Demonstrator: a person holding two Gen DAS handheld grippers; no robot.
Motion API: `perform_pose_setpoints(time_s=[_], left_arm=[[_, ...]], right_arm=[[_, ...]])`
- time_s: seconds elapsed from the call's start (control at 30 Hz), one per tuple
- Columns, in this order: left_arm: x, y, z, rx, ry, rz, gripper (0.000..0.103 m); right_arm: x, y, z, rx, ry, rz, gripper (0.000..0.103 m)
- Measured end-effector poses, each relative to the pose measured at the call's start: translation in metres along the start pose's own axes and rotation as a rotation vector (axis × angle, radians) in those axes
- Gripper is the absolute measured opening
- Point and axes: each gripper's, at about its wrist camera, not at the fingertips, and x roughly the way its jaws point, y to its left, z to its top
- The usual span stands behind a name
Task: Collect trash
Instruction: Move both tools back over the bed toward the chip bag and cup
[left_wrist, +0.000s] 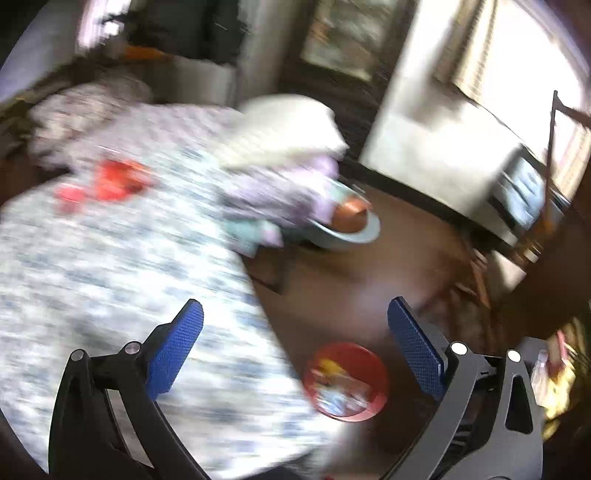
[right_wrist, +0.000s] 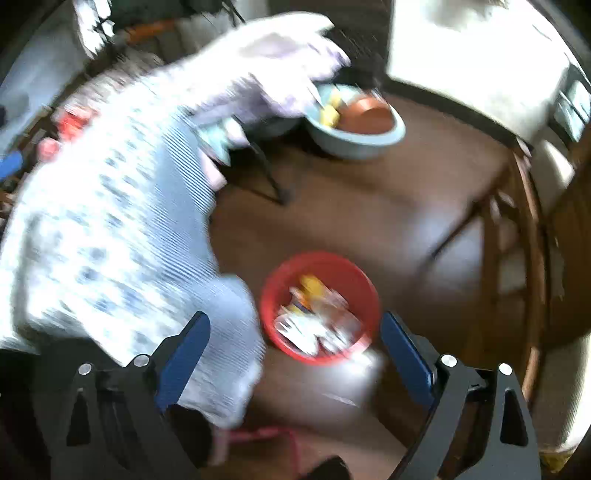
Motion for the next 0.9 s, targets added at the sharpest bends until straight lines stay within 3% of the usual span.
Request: perform_pose_setpoints(time_s=[0.2, 0.33, 0.47, 0.57, 0.73, 0.8, 0.9], left_arm=[[-0.051, 0.1, 0.014, -0.055, -0.114, 0.271, 0.096], [-0.064, 0.166, 0.019, -0.149, -0.133, 0.355, 0.096], [-0.064, 0.217, 0.031, -0.261, -0.136, 0.37, 0.096], [-0.059, 0.235, 0.04, -0.304, -0.138, 0.395, 0.096], [-0.049, 0.257, 0.047, -0.343, -0.156, 0.43, 0.096], [-0.042, 0.262, 0.042, -0.348, -0.143, 0.453, 0.096], [-0.037, 0.275, 0.041, -0.376, -0.115, 0.43, 0.096]], right_arm=[[-0.016, 0.099, 0.034, -0.137, -0.08, 0.151, 0.097], [-0.012, 0.163, 0.051, -0.227, -0.093, 0.229, 0.097], [-0.008, 0.212, 0.057, -0.297, -0.081, 0.246, 0.097], [-0.002, 0.24, 0.062, -0.331, -0.069, 0.237, 0.097], [0.013, 0.252, 0.072, -0.353, -0.058, 0.201, 0.097], [0.024, 0.263, 0.091, -0.379, -0.074, 0.175, 0.097], [0.041, 0.285, 0.137, -0.398, -0.108, 0.164, 0.097]])
